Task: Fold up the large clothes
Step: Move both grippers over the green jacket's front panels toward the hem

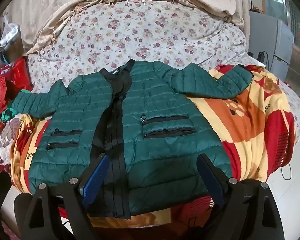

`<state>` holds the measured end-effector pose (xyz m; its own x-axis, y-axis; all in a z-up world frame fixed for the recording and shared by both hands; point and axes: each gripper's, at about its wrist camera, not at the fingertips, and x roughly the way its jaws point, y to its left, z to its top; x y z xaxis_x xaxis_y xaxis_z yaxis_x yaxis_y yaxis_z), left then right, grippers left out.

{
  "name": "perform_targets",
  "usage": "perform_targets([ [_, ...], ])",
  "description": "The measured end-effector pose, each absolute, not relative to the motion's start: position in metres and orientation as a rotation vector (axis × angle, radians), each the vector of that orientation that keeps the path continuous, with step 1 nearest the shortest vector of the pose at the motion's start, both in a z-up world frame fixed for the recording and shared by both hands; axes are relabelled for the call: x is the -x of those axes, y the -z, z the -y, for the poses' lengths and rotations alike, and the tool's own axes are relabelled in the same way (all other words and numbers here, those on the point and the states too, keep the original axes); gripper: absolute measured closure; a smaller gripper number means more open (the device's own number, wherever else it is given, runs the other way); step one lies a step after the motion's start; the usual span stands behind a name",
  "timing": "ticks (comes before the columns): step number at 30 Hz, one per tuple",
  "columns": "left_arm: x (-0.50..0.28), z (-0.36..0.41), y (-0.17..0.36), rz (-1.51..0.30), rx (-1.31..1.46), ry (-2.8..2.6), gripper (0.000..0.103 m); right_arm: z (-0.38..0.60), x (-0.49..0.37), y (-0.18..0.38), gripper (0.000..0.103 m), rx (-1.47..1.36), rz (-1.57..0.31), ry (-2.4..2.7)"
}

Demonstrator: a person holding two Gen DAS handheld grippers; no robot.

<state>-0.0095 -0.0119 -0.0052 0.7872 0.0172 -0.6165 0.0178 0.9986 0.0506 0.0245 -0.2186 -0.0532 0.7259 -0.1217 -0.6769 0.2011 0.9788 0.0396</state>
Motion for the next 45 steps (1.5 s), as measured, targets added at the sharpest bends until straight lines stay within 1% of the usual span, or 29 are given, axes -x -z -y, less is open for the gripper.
perform_targets([
  [12, 0.001, 0.018, 0.013, -0.729, -0.075, 0.022, 0.001, 0.215, -0.028, 0.06, 0.016, -0.101, -0.758, 0.166],
  [33, 0.0, 0.019, 0.019, -0.728, -0.065, 0.031, 0.001, 0.214, -0.031, 0.068, 0.016, -0.102, -0.776, 0.154],
  [45, -0.023, -0.012, 0.026, -0.782, -0.012, -0.024, 0.001, 0.21, -0.038, 0.068, 0.016, -0.078, -0.788, 0.135],
])
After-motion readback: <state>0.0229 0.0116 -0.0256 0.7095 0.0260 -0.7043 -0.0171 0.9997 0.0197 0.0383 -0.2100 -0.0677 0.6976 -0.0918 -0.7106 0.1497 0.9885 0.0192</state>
